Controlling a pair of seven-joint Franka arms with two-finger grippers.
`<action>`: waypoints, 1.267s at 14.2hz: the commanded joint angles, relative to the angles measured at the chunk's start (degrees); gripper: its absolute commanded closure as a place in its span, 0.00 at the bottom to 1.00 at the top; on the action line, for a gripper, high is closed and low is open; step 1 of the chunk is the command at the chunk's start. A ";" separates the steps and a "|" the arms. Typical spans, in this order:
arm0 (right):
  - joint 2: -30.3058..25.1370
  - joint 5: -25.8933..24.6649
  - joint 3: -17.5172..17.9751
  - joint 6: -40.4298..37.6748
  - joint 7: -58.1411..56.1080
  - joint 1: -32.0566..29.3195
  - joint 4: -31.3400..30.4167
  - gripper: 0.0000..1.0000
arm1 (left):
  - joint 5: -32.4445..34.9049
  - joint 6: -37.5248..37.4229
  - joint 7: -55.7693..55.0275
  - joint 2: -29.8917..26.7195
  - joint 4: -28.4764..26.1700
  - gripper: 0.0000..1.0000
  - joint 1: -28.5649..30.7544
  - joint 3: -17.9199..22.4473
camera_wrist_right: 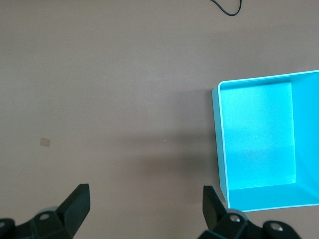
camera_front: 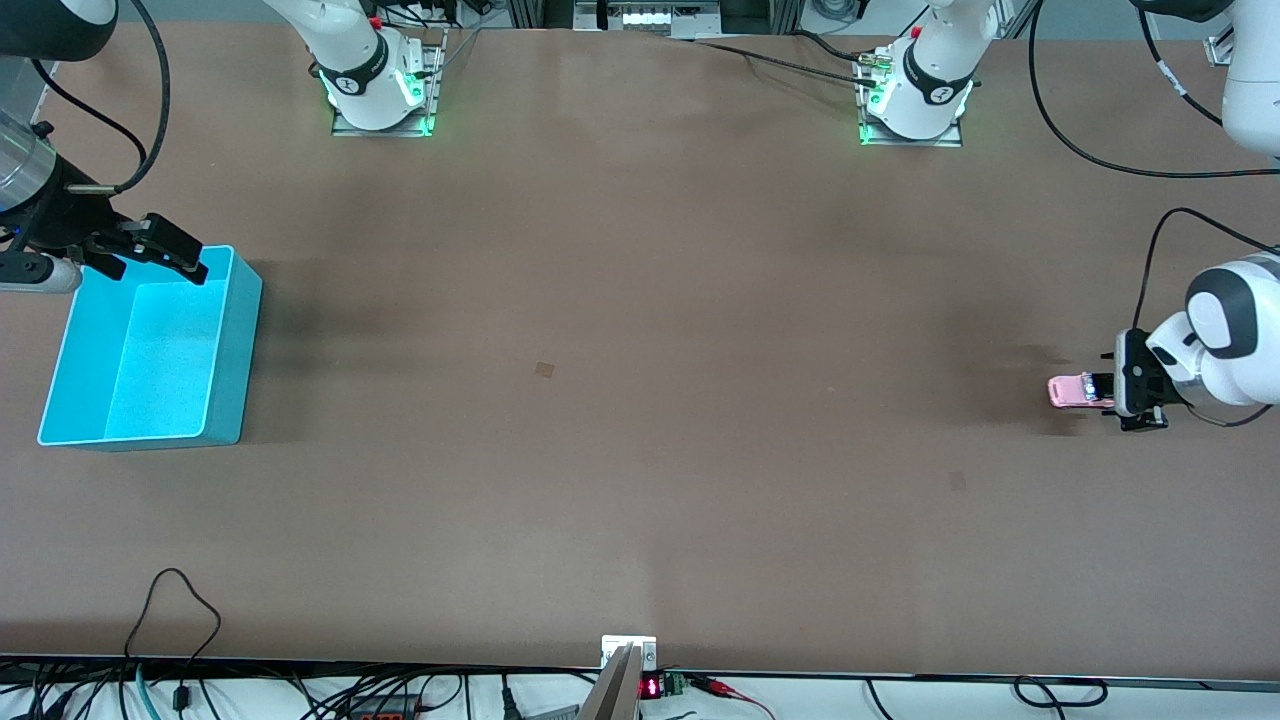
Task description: Wind and store pink jeep toy
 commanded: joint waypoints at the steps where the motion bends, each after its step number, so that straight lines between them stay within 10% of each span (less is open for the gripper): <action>1: -0.63 -0.50 0.17 -0.41 -0.01 -0.04 -0.02 0.00 | 1.34 -5.50 -4.16 -3.70 0.55 0.00 -2.49 0.01; 9: -0.63 -0.50 0.17 -0.41 -0.01 -0.04 -0.02 0.00 | 1.34 -16.65 -32.08 -12.14 0.99 0.00 -12.42 -0.25; 18: -0.63 -0.41 0.17 -0.58 -0.10 -0.12 -0.02 0.00 | 0.02 -41.19 -72.69 -13.73 18.56 0.00 -25.35 -0.17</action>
